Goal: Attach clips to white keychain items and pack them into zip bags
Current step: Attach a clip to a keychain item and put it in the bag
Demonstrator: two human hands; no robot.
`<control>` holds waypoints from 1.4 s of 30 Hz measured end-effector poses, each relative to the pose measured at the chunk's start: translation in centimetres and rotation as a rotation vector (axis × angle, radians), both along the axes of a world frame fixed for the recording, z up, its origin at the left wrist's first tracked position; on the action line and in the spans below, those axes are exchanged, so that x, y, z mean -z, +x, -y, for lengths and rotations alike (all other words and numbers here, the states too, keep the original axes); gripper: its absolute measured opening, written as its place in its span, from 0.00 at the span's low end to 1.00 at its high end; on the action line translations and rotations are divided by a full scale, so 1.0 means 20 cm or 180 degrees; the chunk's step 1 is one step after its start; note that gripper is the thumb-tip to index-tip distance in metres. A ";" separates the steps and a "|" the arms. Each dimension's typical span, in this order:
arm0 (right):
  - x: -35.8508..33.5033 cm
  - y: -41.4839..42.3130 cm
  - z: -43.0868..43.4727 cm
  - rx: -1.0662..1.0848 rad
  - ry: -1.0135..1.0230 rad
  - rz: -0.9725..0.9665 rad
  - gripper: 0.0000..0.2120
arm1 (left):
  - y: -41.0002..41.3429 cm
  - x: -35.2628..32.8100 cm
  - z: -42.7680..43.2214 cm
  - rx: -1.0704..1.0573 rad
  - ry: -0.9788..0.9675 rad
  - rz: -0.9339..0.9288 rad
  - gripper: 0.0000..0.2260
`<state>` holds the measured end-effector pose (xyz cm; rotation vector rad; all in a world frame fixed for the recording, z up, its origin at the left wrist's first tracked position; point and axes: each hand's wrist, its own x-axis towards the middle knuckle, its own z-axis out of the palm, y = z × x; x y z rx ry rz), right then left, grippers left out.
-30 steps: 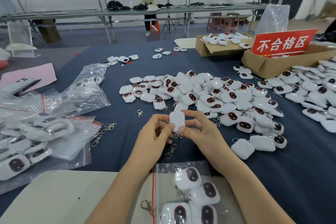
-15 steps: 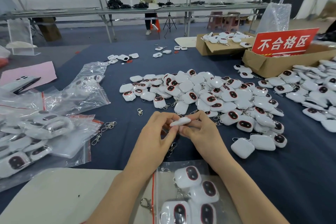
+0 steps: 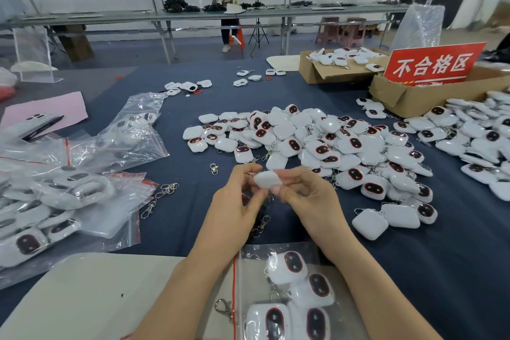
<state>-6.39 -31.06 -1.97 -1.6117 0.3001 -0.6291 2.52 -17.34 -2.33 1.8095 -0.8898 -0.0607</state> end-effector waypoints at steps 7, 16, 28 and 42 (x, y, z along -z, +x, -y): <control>-0.01 0.01 -0.01 0.0071 -0.0224 -0.0061 0.17 | 0.01 -0.01 0.00 0.0095 -0.0061 -0.0339 0.21; -0.02 0.00 0.01 -0.0032 0.0169 0.0123 0.07 | 0.00 -0.01 0.00 0.0070 -0.0315 -0.0358 0.14; -0.04 -0.04 0.02 -0.0525 -0.0406 -0.0286 0.12 | -0.07 -0.05 -0.35 -0.0381 -0.0166 0.0117 0.08; -0.07 -0.07 -0.16 -0.1417 -0.1915 -0.1584 0.07 | -0.30 -0.05 -0.67 0.0356 0.1055 0.1373 0.10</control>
